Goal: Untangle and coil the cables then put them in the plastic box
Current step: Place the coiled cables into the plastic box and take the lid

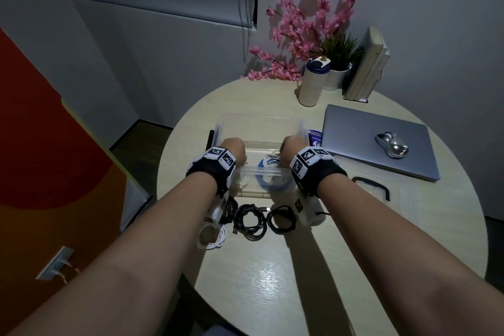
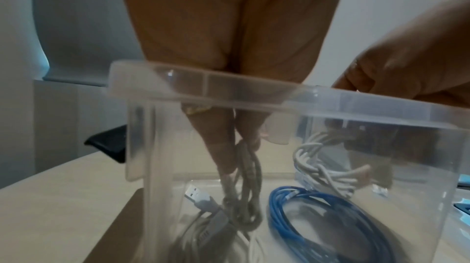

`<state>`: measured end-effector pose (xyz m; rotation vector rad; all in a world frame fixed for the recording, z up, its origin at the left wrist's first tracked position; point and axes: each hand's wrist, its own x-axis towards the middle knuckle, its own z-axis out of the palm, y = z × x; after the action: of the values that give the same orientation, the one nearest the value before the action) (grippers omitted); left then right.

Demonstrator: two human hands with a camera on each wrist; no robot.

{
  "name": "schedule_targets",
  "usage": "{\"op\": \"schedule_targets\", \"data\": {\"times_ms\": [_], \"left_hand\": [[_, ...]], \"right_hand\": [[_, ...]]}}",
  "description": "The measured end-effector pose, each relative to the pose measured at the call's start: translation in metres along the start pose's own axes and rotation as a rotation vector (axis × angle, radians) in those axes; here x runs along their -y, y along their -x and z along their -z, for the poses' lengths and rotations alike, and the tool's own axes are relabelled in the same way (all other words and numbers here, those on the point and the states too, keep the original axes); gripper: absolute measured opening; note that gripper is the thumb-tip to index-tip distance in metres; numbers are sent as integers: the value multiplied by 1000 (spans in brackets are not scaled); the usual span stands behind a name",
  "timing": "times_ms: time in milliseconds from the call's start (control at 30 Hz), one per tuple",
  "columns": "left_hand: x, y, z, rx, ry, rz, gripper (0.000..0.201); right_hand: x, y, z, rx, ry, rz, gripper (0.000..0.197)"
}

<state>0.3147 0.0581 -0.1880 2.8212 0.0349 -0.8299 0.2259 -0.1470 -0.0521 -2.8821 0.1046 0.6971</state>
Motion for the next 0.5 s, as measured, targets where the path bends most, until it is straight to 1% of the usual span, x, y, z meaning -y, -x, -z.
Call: {"op": "schedule_targets", "data": {"times_ms": [33, 67, 100, 133, 167, 200, 233, 267, 300, 367, 433, 467, 500], "left_hand": [[2, -13, -2, 83, -40, 56, 28], [3, -15, 0, 53, -17, 85, 24], [3, -15, 5, 85, 37, 78, 19], [0, -12, 13, 47, -3, 13, 15], [-8, 7, 25, -4, 20, 3, 17], [-19, 60, 42, -68, 46, 16, 21], [-41, 154, 69, -76, 82, -17, 20], [-53, 200, 76, -83, 101, -66, 24], [-59, 222, 82, -153, 151, -102, 28], [-62, 254, 92, -243, 288, -158, 31], [-52, 269, 90, -303, 435, -211, 23], [-48, 279, 89, -297, 493, -240, 17], [-44, 291, 89, -262, 545, -271, 12]], "right_hand": [[-11, -43, -21, 24, 43, -30, 43], [-18, -71, -36, 76, 30, -88, 43], [-24, -92, -45, 76, -2, -90, 42], [-30, -107, -50, 72, -18, -74, 41], [-36, -117, -53, 76, -92, -59, 41], [-35, -117, -52, 73, -117, -61, 39], [-33, -101, -43, 41, -110, -97, 32], [-24, -61, -21, -8, -177, -124, 22], [-23, -12, 2, -55, -233, -82, 20], [-4, 81, 38, -86, -279, 48, 28], [-4, 110, 50, -164, -394, 44, 27], [-3, 120, 54, -202, -463, 51, 24], [-4, 124, 52, -220, -537, 73, 22]]}}
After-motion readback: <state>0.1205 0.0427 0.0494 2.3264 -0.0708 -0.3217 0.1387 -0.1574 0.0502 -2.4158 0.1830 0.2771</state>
